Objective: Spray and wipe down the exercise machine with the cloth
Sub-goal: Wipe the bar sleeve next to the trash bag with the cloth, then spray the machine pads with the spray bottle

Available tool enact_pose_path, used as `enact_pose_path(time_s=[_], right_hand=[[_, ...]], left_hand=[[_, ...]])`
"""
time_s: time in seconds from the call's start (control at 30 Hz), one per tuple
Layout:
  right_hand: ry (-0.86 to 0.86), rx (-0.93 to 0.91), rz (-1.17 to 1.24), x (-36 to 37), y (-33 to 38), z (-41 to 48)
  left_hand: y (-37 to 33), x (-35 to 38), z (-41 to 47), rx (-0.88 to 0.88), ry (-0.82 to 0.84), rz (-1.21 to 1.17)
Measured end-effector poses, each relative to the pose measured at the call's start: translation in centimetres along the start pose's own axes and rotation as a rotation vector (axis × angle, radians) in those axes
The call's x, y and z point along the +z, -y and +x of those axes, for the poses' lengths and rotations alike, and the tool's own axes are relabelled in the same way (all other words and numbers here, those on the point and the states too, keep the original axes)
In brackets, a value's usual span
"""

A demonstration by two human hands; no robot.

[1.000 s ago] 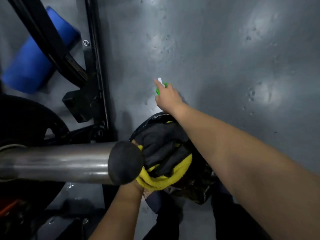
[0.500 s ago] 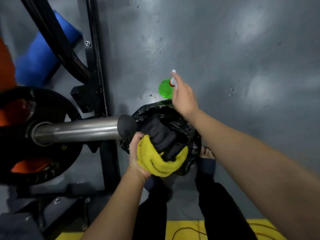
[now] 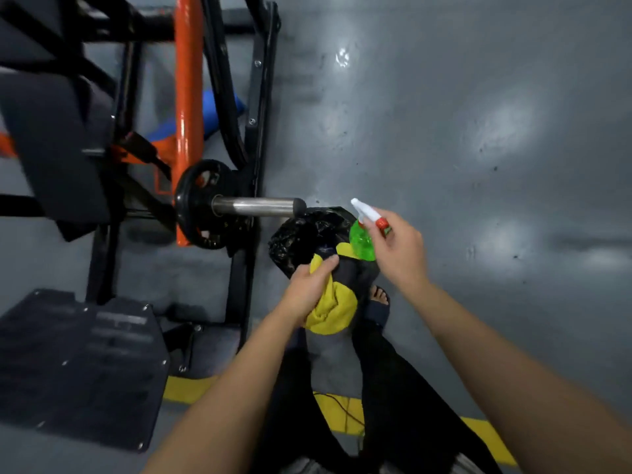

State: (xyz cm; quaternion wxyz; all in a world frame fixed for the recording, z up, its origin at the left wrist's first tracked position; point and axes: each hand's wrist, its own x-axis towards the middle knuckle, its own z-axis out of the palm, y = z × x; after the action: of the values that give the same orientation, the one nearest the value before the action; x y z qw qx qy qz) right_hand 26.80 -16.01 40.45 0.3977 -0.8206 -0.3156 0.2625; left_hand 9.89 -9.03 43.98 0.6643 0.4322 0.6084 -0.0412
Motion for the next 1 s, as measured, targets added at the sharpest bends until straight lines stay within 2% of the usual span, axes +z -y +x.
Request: enact_pose_path(time_s=[0.07, 0.17, 0.3, 0.4, 0.5, 0.57, 0.73, 0.87, 1.0], right_hand=[[0.045, -0.102, -0.019, -0.9, 3.4, -1.9], [0.127, -0.242, -0.007, -1.2, 8.0, -4.4], [0.337, -0.309, -0.022, -0.3, 14.5, -8.0], [0.52, -0.471, -0.081, 1.9, 19.0, -11.7], [0.71, -0.619, -0.191, 4.9, 23.7, -16.7], [0.808, -0.666, -0.257, 7.4, 26.1, -20.2], [0.94, -0.696, -0.235, 13.6, 31.5, -29.9], [0.894, -0.568, -0.122, 18.5, 32.9, -36.3], [0.978, -0.488, -0.283, 22.3, 31.7, -39.8]], left_hand=[[0.1, -1.0, -3.5, 0.13, -0.11, 0.145], [0.1, -3.0, -8.8, 0.309, -0.144, 0.242], [1.7, -7.5, -14.1, 0.427, -0.262, 0.431], [4.7, -12.3, -17.7, 0.443, -0.353, 0.371], [8.9, -17.5, -22.3, 0.485, -0.338, 0.184], [12.1, -20.7, -25.3, 0.544, -0.335, 0.153], [19.7, -28.7, -31.9, 0.532, -0.478, 0.249], [24.6, -33.2, -34.7, 0.451, -0.662, 0.287], [27.6, -36.4, -37.1, 0.416, -0.813, 0.198]])
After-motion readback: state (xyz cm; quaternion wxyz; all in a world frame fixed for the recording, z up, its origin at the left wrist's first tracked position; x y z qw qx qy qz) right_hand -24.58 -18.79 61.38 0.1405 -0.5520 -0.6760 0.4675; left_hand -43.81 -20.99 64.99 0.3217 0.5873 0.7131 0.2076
